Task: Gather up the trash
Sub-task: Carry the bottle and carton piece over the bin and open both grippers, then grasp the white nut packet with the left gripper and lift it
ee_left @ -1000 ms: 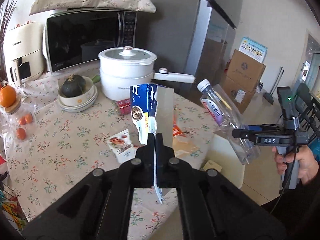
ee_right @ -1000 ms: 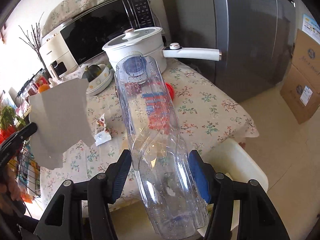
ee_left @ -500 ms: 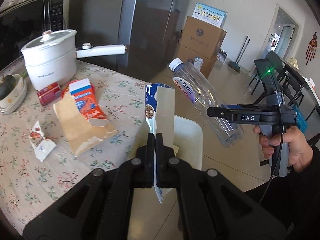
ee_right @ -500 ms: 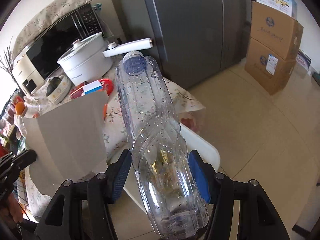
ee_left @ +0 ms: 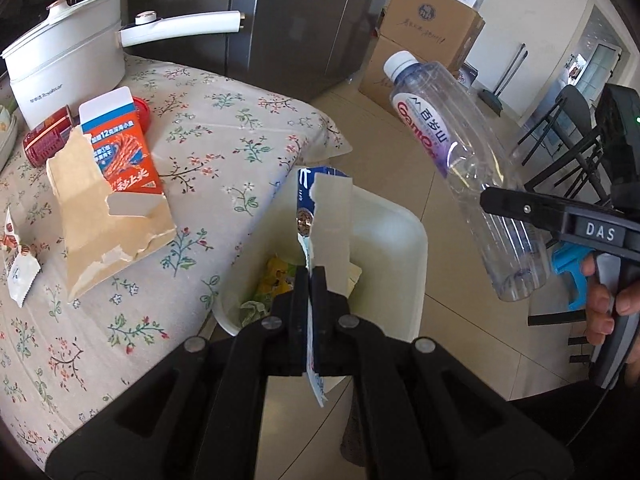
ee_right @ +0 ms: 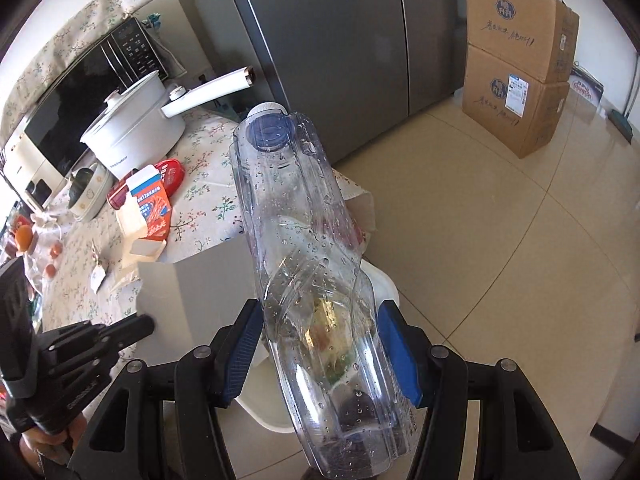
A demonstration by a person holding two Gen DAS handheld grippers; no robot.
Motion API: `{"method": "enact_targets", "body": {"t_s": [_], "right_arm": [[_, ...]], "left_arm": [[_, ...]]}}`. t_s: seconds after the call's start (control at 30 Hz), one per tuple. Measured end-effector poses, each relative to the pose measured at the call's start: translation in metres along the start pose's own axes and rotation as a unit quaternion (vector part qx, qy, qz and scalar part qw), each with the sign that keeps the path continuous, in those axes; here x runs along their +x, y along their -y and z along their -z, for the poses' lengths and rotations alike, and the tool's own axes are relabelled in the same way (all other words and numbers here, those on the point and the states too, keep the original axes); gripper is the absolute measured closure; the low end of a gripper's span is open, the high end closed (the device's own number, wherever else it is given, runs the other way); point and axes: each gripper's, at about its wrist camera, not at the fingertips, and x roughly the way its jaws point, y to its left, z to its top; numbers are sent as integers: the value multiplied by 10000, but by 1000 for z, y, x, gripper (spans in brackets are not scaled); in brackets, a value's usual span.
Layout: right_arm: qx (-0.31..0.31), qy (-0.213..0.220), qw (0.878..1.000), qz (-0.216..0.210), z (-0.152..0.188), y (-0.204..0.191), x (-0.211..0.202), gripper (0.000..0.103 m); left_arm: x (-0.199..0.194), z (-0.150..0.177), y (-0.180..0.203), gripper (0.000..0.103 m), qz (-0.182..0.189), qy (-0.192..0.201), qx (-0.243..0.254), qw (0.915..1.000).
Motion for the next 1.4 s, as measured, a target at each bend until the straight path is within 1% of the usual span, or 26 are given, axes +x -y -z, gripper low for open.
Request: {"method": "enact_targets", "body": {"t_s": [0.1, 0.17, 0.2, 0.23, 0.27, 0.3, 0.37, 0.53, 0.6, 0.7, 0.8, 0.83, 0.87, 0.97, 1.0, 1.1, 1.13, 1.17, 1.3, 1.4], "right_arm": [[-4, -4, 10000, -1, -1, -2, 0, 42], [3, -9, 10000, 5, -1, -3, 1, 42], [6, -14, 10000, 12, -1, -4, 2, 42], [9, -21, 10000, 18, -1, -4, 3, 42], [14, -28, 10000, 21, -2, -5, 4, 42], [29, -35, 10000, 25, -2, -5, 5, 42], [81, -55, 10000, 12, -4, -6, 9, 41], [173, -185, 9997, -4, -5, -17, 26, 41], [220, -257, 9994, -6, -6, -20, 35, 41], [319, -329, 9989, 16, -8, -24, 48, 41], [370, -387, 9986, 50, -8, -30, 62, 41], [367, -380, 9986, 70, -8, -33, 66, 41], [358, -371, 9986, 96, -8, -37, 70, 36], [358, -370, 9986, 78, -8, -44, 81, 35], [360, -393, 9986, 70, -9, -46, 84, 35], [303, -426, 9986, 57, -12, -51, 88, 33], [266, -430, 9987, 62, -12, -53, 88, 29], [212, -427, 9988, 90, -13, -56, 88, 26], [77, -401, 9990, 162, -15, -63, 85, 26], [6, -429, 9990, 134, -16, -71, 79, 26]], "left_arm": [[-2, -3, -3, 100, -155, 61, 0, 9999], [-4, -4, -7, 94, -263, 89, 43, 9996], [-7, -4, -8, 84, -307, 100, 72, 9995], [-9, -4, -11, 73, -351, 126, 100, 9993], [-14, -3, -14, 68, -403, 168, 128, 9990], [-18, -1, -18, 61, -451, 205, 144, 9987], [-27, 1, -25, 54, -544, 227, 161, 9981], [-50, 12, -49, 41, -790, 228, 238, 9963], [-61, 19, -60, 39, -880, 227, 283, 9955], [-75, 30, -75, 38, -1006, 206, 336, 9941], [-84, 41, -89, 37, -1025, 180, 284, 9942], [-87, 44, -95, 37, -1008, 192, 226, 9945], [-89, 47, -101, 37, -982, 217, 152, 9948], [-92, 54, -118, 34, -864, 225, -129, 9959], [-93, 55, -122, 31, -829, 200, -220, 9961], [-98, 55, -131, 26, -824, 197, -320, 9959], [-100, 55, -132, 23, -855, 223, -303, 9956], [-101, 55, -134, 21, -893, 251, -291, 9953], [-104, 55, -148, 21, -921, 245, -428, 9945], [-109, 56, -160, 21, -981, 246, -594, 9931]]}}
